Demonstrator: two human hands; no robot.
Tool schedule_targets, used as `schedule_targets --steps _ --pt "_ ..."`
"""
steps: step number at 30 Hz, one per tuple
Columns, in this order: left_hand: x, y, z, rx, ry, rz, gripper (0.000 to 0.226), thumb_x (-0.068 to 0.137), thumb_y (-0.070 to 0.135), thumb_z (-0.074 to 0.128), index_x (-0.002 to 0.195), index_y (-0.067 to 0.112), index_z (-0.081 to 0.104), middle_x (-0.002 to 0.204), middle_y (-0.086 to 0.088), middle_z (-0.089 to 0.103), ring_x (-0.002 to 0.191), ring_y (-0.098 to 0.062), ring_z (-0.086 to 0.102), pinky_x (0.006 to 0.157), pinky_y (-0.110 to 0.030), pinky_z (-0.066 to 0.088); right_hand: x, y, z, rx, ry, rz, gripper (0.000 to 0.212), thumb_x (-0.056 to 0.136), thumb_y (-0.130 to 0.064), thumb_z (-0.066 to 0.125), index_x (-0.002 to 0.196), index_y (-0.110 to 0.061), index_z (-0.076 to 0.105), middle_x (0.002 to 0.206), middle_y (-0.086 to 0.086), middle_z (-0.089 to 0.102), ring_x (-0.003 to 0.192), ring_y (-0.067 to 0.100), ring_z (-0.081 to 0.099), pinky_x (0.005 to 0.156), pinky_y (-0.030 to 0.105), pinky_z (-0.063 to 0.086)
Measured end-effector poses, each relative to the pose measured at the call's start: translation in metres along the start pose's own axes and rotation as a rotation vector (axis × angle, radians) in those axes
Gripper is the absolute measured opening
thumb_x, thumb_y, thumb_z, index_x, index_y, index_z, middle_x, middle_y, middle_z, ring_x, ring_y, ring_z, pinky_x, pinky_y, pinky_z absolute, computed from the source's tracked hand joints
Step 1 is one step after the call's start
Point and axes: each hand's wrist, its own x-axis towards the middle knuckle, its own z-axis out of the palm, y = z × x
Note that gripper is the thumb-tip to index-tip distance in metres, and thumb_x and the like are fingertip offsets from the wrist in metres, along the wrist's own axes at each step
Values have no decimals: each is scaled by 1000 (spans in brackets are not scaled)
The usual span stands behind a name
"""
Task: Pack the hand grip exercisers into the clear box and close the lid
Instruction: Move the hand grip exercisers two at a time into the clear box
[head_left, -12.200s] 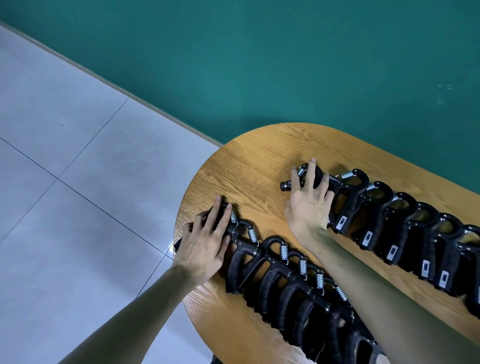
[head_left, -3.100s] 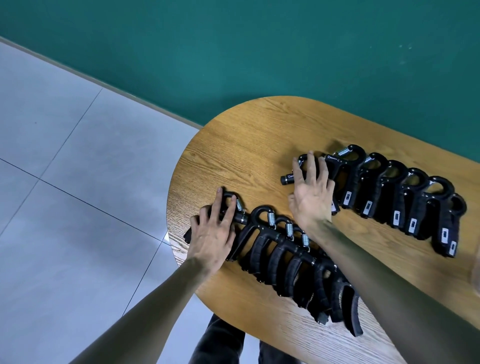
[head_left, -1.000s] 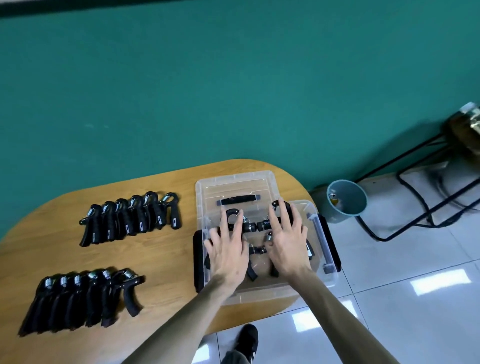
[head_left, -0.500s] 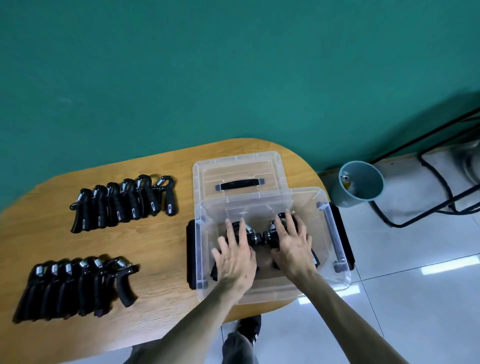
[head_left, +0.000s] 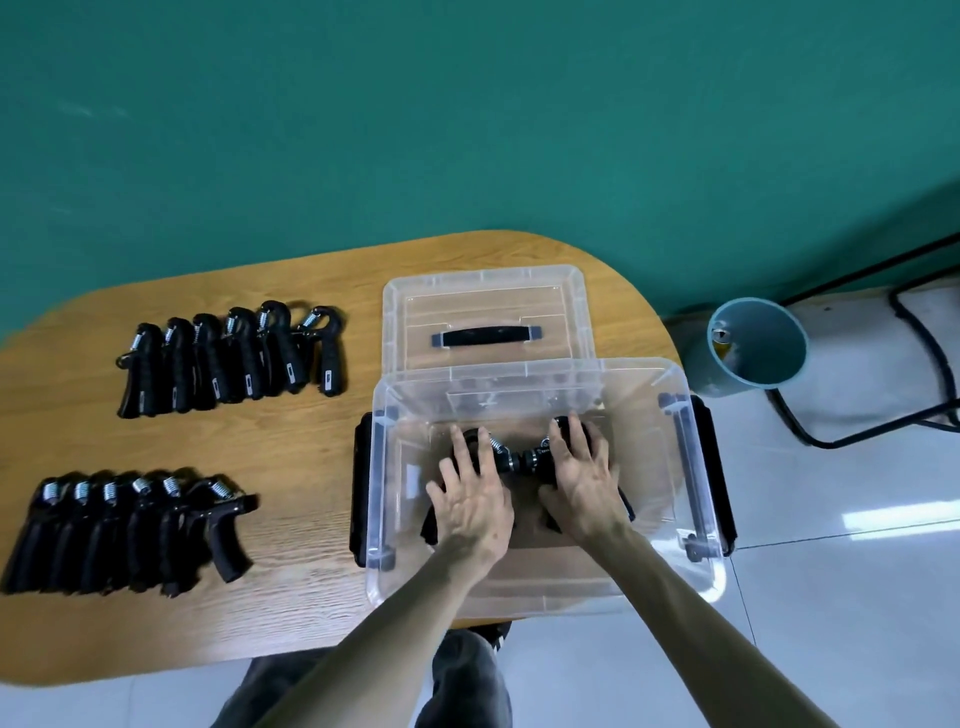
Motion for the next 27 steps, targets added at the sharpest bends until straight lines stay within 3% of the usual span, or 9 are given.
schedule_targets --steps 7,11,16,19,23,27 --pt "9 -4 9 5 5 6 79 101 24 42 159 17 -11 166 -19 -18 127 -31 38 100 -49 38 8 2 11 -118 -10 -59 91 91 -20 60 157 -7 -2 162 21 -20 149 41 -5 107 59 32" --pt "11 -4 19 84 47 29 86 94 12 43 159 12 -14 164 -24 -18 116 -30 45 83 -43 40 7 3 18 -135 15 -83 82 91 -8 44 157 -4 -3 162 23 -21 150 42 -13 104 62 34" --pt "13 -3 24 207 38 36 88 92 9 45 158 8 -14 163 -28 -16 108 -30 47 71 -40 30 5 4 17 -187 26 -117 86 90 -1 45 156 -2 -10 161 25 -23 149 42 -22 109 60 33" --pt "16 -1 24 236 40 35 88 94 9 45 157 8 -17 162 -28 -19 108 -28 46 71 -39 26 5 4 18 -242 12 -118 90 92 -5 50 155 0 -15 160 27 -25 148 43 -23 112 57 32" --pt "15 -1 25 214 49 47 84 96 7 40 157 8 -17 164 -26 -17 111 -29 46 76 -39 30 5 4 22 -209 61 -117 88 91 -3 51 156 0 -7 161 28 -18 150 44 -16 111 58 37" --pt "16 -4 26 154 67 51 85 95 6 41 158 10 -16 165 -23 -16 113 -30 44 79 -40 33 5 4 20 -226 12 -96 96 91 -5 56 155 -2 -16 160 26 -26 149 42 -23 117 55 29"
